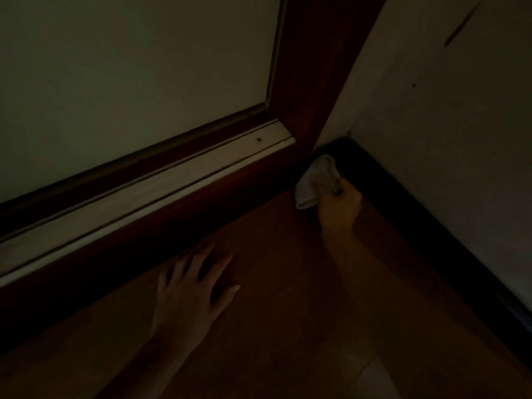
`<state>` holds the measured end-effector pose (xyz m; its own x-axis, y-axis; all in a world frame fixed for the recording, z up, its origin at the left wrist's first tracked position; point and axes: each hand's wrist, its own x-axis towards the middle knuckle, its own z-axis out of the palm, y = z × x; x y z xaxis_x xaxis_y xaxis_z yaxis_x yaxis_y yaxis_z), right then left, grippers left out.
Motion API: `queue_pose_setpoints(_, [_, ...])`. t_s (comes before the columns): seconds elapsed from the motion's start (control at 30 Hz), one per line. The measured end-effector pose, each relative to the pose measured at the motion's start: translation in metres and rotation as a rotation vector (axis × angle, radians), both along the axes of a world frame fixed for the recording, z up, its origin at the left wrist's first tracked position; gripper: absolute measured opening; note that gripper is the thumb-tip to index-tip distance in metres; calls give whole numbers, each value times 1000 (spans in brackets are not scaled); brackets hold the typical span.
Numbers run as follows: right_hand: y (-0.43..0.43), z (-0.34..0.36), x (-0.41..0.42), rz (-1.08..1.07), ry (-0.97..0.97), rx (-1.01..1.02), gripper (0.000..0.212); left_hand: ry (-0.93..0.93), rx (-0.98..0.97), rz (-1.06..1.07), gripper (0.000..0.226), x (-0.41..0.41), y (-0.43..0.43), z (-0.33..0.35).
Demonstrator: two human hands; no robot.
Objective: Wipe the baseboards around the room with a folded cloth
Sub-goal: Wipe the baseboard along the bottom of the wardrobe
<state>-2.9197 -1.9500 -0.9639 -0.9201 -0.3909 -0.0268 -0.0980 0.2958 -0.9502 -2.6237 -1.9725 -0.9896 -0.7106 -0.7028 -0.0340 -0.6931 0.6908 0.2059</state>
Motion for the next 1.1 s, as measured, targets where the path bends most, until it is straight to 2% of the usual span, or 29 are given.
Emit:
queue_pose_setpoints(0.1, [7, -7, 20, 156, -46, 47, 20, 0, 9, -143, 61, -16, -14, 4])
queue_pose_setpoints(0.2, [18, -2, 38, 270, -165, 31, 18, 7, 10, -362, 58, -38, -25, 3])
queue_pose_setpoints(0.27, [30, 11, 41, 190, -191, 13, 20, 21, 36, -483, 55, -55, -31, 3])
queue_pose_setpoints(0.33, [48, 26, 36, 19, -245, -54, 20, 26, 90, -544, 53, -71, -33, 3])
queue_pose_setpoints(0.47, [89, 37, 29, -218, -249, -134, 22, -9, 89, -566, 59, -90, -30, 2])
queue_pose_setpoints(0.67, [102, 25, 18, -418, -156, 36, 38, -50, 38, -557, 60, -92, -31, -2])
queue_pose_setpoints(1.0, [27, 10, -21, -470, -45, 121, 19, 2, 1, -570, 57, -92, -32, -8])
queue_pose_setpoints(1.1, [11, 12, -32, -434, -23, 185, 24, 23, 0, -577, 57, -91, -33, -8])
